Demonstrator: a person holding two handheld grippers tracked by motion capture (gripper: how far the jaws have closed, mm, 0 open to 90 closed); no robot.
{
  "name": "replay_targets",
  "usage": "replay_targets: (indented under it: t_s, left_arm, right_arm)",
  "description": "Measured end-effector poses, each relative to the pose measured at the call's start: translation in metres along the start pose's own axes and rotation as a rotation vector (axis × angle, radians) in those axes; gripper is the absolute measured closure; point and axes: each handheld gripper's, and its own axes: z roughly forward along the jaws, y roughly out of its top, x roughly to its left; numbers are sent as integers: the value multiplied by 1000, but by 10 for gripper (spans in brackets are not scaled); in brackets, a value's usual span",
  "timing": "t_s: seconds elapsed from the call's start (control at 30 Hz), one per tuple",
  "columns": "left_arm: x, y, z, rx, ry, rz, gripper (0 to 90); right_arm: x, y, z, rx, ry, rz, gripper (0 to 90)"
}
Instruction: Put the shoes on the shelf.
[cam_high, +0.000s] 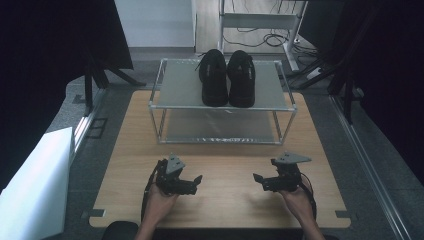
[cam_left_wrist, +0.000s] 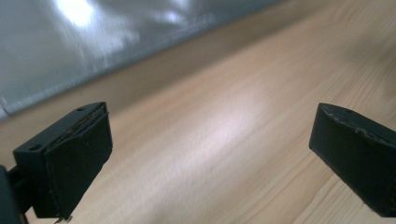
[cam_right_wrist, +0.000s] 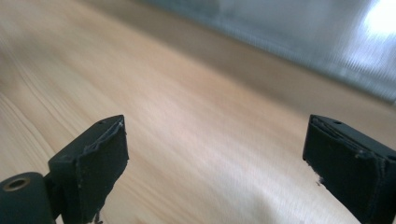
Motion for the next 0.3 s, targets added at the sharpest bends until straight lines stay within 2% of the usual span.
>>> replay_targets:
  t_s: [0.2,0.3]
  left_arm:
    - [-1,-13,14,86,15,-4,0]
    - [-2,-14,18,110,23,7,0]
  right_arm:
    - [0,-19,20,101,-26,-46,61]
    - [0,-21,22,104,-20,-47,59]
